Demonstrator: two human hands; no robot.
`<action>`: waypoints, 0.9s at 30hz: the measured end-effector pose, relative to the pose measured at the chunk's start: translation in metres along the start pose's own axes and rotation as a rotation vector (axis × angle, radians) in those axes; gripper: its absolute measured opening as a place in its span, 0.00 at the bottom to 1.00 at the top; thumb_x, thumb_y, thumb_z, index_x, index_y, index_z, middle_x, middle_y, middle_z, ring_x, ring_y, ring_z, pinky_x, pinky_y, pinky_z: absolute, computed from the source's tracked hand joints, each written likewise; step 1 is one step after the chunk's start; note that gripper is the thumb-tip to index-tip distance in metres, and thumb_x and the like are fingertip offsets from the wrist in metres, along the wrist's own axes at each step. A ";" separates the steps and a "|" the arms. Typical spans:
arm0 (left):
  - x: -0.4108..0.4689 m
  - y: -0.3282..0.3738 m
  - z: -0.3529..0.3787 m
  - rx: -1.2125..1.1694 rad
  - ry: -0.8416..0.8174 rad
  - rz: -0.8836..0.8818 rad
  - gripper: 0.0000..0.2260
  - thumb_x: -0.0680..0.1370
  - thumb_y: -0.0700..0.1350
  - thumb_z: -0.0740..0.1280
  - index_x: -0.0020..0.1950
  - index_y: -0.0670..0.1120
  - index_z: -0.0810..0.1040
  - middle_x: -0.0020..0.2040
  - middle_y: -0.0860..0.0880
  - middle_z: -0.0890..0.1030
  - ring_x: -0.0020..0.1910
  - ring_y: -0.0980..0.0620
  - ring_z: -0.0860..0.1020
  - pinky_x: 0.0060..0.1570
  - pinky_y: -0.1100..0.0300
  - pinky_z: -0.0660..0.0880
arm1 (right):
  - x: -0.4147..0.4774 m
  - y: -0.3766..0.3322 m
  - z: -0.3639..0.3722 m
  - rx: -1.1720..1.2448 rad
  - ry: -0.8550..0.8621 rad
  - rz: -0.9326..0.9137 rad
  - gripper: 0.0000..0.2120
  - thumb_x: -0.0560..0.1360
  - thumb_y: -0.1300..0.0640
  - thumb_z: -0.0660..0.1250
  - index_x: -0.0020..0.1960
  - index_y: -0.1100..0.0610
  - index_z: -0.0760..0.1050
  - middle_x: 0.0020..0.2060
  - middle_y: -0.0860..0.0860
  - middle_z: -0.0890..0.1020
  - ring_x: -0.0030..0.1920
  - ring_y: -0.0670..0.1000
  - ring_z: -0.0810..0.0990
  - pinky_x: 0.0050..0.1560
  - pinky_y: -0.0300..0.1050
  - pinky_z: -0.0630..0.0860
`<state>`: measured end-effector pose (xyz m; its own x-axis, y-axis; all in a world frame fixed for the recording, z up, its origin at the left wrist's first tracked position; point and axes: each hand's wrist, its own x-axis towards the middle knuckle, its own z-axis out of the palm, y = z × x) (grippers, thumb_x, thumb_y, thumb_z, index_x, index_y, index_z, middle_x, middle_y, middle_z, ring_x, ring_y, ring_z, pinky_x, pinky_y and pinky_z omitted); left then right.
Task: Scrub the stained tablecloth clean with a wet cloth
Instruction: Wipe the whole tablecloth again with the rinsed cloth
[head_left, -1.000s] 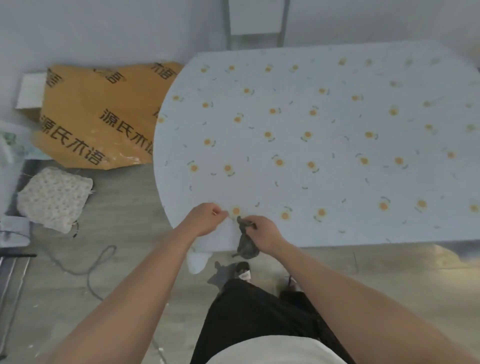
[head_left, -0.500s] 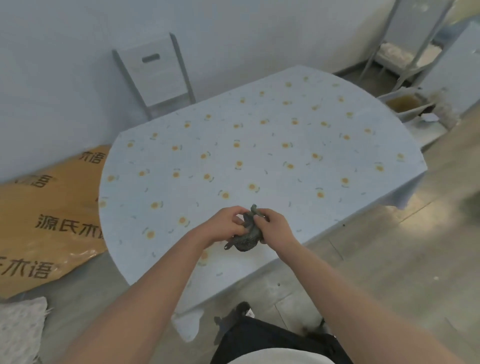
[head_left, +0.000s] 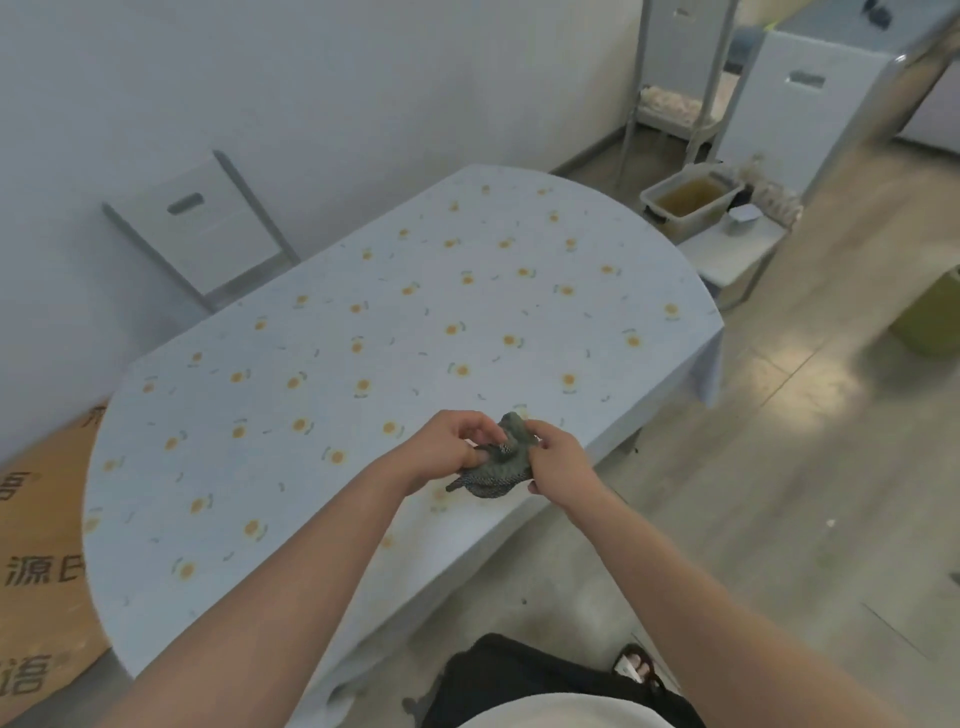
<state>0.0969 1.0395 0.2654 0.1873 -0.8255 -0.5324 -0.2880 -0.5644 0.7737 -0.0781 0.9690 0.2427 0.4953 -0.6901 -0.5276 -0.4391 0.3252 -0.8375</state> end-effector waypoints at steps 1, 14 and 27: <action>0.010 0.013 0.010 0.010 0.005 0.007 0.16 0.77 0.30 0.67 0.49 0.51 0.85 0.55 0.45 0.85 0.45 0.50 0.82 0.46 0.53 0.79 | 0.003 -0.001 -0.019 -0.011 -0.007 -0.016 0.23 0.78 0.67 0.54 0.65 0.51 0.77 0.47 0.51 0.81 0.38 0.51 0.76 0.35 0.44 0.76; 0.109 0.125 0.121 0.025 -0.030 -0.029 0.13 0.78 0.35 0.73 0.58 0.49 0.82 0.56 0.47 0.83 0.44 0.50 0.80 0.41 0.56 0.78 | 0.036 0.019 -0.194 -0.327 -0.098 -0.188 0.41 0.74 0.50 0.74 0.80 0.46 0.55 0.65 0.40 0.71 0.65 0.44 0.72 0.65 0.44 0.73; 0.271 0.158 0.142 -0.088 -0.189 -0.125 0.16 0.75 0.35 0.73 0.60 0.49 0.83 0.52 0.48 0.87 0.41 0.52 0.82 0.41 0.60 0.79 | 0.178 -0.004 -0.317 -0.610 -0.037 -0.026 0.10 0.76 0.57 0.68 0.57 0.50 0.77 0.47 0.46 0.81 0.47 0.47 0.78 0.43 0.35 0.75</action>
<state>-0.0313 0.7282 0.1947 0.0345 -0.7376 -0.6744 -0.1889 -0.6674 0.7203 -0.2259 0.6399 0.1969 0.5325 -0.6668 -0.5214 -0.7709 -0.1277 -0.6240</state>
